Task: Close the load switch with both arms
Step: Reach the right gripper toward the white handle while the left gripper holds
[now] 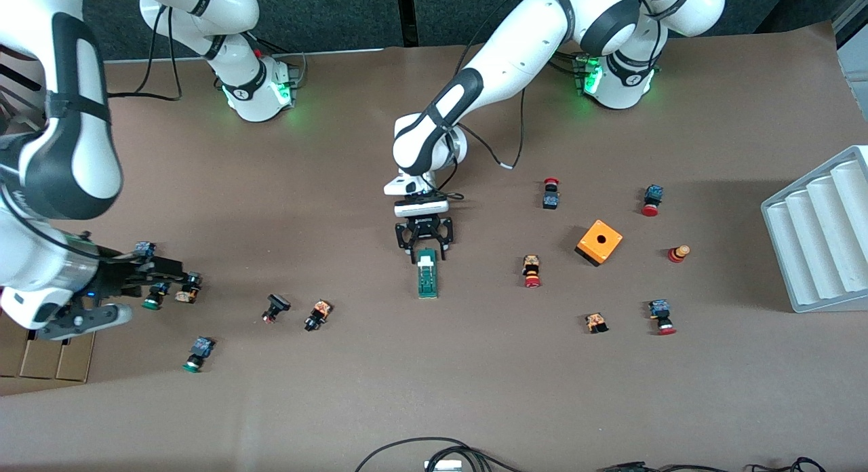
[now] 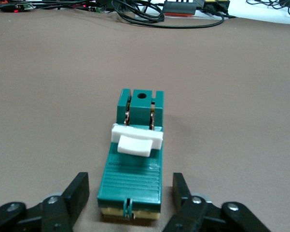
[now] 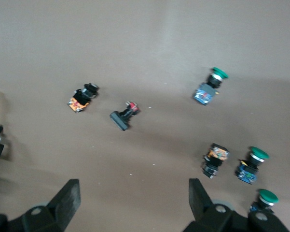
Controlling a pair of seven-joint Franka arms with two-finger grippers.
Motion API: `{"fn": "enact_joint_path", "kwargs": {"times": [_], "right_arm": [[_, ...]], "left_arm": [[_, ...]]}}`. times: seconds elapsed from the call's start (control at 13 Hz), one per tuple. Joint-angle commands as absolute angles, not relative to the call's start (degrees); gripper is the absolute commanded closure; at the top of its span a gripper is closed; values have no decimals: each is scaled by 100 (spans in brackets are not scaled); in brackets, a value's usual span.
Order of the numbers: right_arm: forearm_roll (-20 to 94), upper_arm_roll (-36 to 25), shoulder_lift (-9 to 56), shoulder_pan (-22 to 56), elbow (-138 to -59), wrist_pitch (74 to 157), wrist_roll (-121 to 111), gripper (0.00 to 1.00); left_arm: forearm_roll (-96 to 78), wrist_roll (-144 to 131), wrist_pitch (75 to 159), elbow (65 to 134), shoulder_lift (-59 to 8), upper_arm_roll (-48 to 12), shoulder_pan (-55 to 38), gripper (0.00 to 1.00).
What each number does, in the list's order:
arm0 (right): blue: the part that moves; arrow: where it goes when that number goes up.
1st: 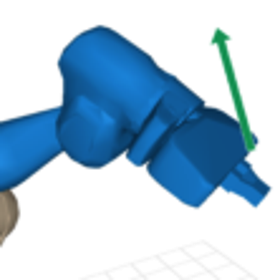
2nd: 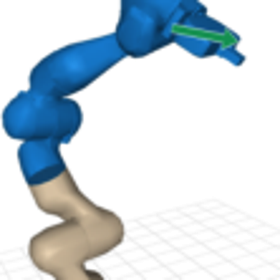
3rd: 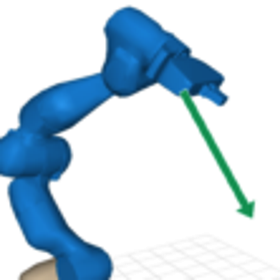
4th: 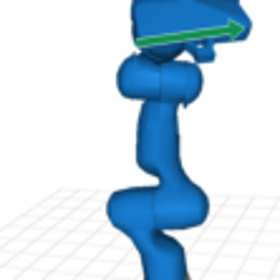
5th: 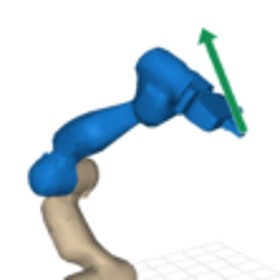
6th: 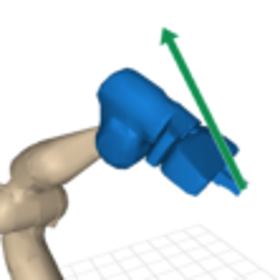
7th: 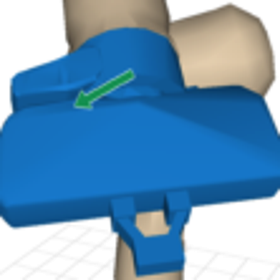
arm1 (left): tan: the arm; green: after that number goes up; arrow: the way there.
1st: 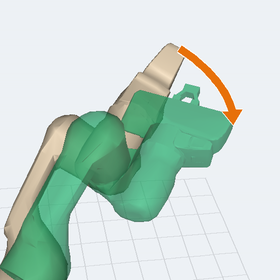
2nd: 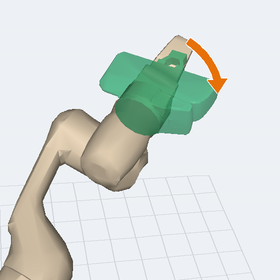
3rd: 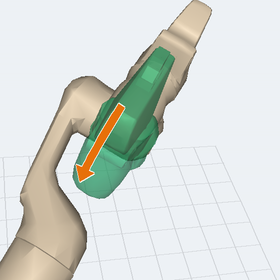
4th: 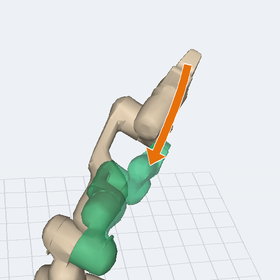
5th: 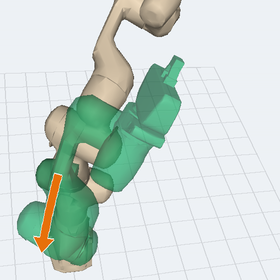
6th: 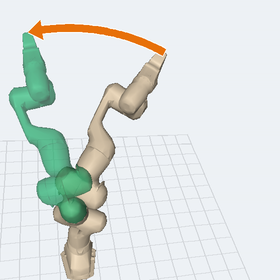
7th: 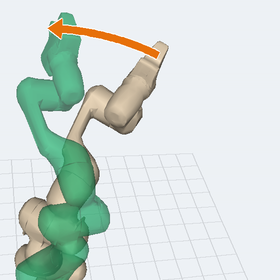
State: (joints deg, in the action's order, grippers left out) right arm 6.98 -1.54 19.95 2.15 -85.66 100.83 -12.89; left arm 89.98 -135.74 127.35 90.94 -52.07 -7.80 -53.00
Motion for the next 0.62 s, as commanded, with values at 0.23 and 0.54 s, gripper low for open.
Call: {"fn": "enact_joint_path", "kwargs": {"times": [0.23, 0.54], "right_arm": [[922, -176, 2162, 1009, -8525, 10292, -1362, 0], [1178, -193, 2311, 1739, -8525, 10327, -1458, 0]], "left_arm": [[9158, -14107, 12472, 8851, -5466, -686, -5607, 27], [9975, -14159, 12059, 8859, -5801, -686, -5607, 31]]}}
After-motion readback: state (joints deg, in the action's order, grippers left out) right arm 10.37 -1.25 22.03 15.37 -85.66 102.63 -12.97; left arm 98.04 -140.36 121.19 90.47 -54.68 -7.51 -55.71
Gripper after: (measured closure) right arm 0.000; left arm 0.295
